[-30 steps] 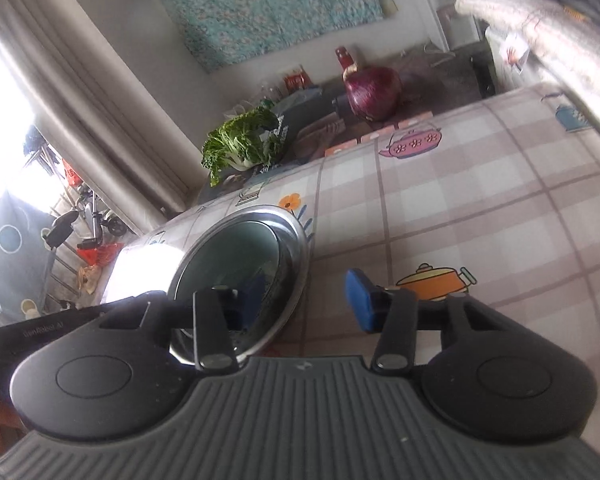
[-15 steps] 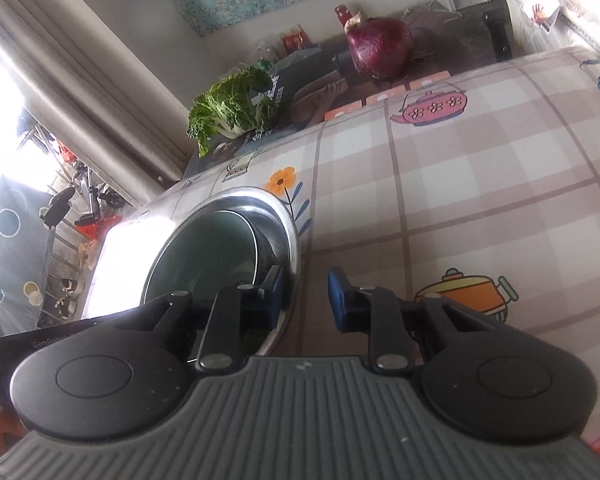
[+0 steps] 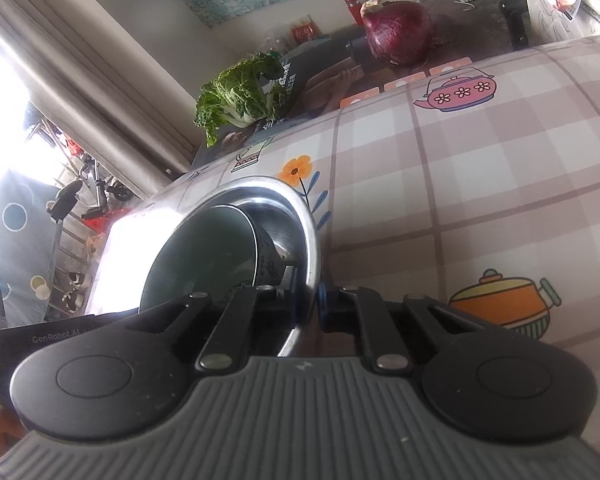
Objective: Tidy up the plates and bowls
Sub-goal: 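Lift and carry the basin with the teal bowl over the white plate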
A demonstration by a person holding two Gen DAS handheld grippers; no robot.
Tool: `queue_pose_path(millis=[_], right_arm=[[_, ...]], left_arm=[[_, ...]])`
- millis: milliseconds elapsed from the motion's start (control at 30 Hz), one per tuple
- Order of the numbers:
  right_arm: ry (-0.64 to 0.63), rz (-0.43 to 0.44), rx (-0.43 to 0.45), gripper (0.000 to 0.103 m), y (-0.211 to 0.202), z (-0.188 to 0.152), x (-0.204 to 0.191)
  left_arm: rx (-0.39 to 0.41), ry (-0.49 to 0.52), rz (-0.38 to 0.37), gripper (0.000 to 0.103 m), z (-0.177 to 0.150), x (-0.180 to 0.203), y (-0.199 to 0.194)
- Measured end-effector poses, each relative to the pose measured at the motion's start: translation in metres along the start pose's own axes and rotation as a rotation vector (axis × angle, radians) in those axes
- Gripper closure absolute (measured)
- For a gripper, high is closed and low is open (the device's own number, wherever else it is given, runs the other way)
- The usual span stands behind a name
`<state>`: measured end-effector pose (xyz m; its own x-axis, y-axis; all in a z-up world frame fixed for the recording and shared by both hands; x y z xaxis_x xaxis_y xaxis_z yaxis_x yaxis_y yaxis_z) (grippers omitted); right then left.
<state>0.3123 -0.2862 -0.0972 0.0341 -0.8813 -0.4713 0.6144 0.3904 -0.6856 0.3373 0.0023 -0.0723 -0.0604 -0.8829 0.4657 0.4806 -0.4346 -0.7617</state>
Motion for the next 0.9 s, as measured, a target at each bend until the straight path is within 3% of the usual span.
queue_pose_path(millis=[900], right_arm=[[-0.020,0.000,0.041,0.093,-0.011,0.004,-0.006]], left_arm=[[0.046,0.013,-0.028,0.089,0.006,0.005,-0.015]])
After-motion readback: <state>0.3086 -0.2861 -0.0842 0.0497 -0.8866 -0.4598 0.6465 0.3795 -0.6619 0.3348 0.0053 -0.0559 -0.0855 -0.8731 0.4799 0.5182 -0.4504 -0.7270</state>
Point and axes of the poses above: each gripper's, at about its wrist camera, not at the fingertips, and y roughly the way its jaws point, x to its right, z to its top, the point moved 1 cm from there along y, roughly the way its jaws point, and after that the axes turned 7 degrees about -y, right-handed, at the moved point
